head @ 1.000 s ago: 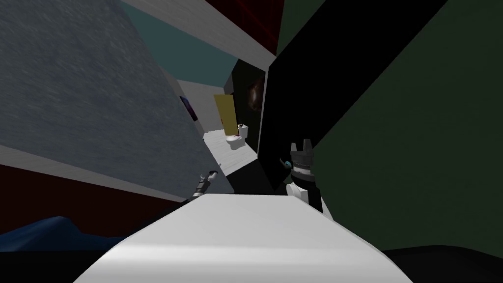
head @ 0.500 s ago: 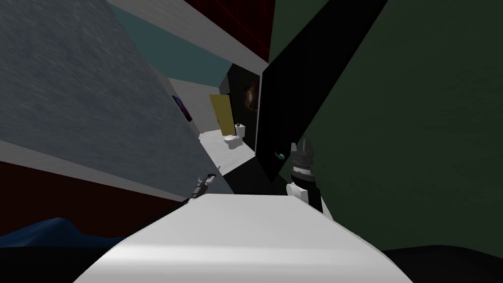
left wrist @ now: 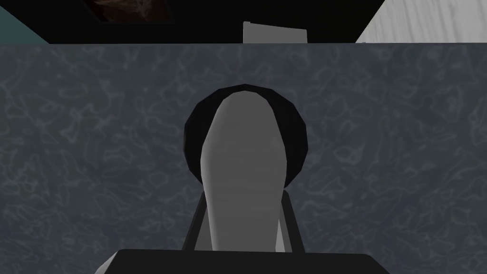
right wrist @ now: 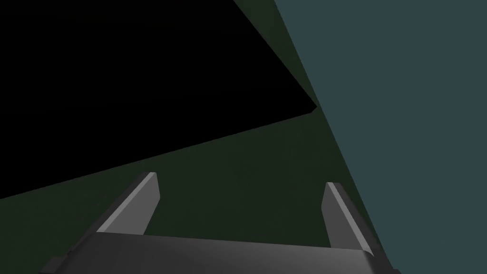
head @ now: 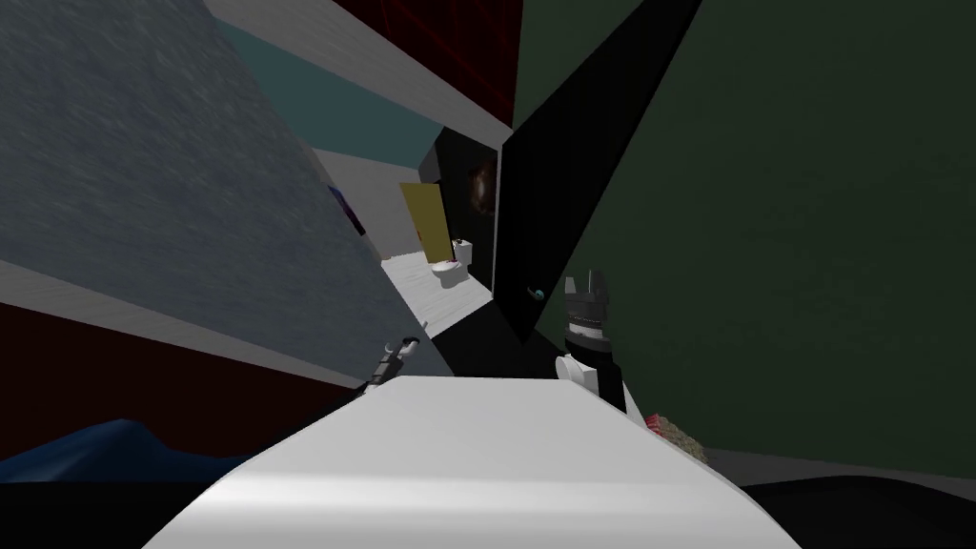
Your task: Pull the door open
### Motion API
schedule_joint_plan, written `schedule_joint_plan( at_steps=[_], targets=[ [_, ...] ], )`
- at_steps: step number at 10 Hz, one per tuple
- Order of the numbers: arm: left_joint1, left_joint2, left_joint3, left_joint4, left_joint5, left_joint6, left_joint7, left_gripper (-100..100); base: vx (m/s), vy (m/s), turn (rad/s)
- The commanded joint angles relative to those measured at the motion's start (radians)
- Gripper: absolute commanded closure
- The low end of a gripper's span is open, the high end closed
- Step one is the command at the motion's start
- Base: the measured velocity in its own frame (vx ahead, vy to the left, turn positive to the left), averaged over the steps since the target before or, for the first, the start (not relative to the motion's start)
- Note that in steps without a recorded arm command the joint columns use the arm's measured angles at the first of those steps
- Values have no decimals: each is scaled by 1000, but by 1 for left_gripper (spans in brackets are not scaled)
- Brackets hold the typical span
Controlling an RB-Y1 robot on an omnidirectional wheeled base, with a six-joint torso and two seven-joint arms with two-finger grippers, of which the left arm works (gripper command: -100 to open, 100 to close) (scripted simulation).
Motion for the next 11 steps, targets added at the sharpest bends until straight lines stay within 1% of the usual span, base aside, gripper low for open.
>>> schedule_joint_plan(
  at_steps=[1,2,3,4,5,6,8,11],
  targets=[
    [-20,-5,-1,4,-9,18,0,100,-221,32,-115],
    [-28,-6,-1,9,-11,20,0,100,-191,46,-76],
    [-45,-9,0,18,-14,25,0,100,-167,49,-65],
    [-71,-14,1,35,-21,34,-1,100,-226,58,-142],
    [-90,-17,2,46,-25,40,-2,100,-237,92,-133],
    [-118,-22,3,64,-32,49,-3,100,-268,59,-125],
    [-157,-29,5,87,-41,62,-4,100,-246,28,-115],
    [-211,-39,7,120,-55,79,-6,100,-202,75,-105]
  ],
)
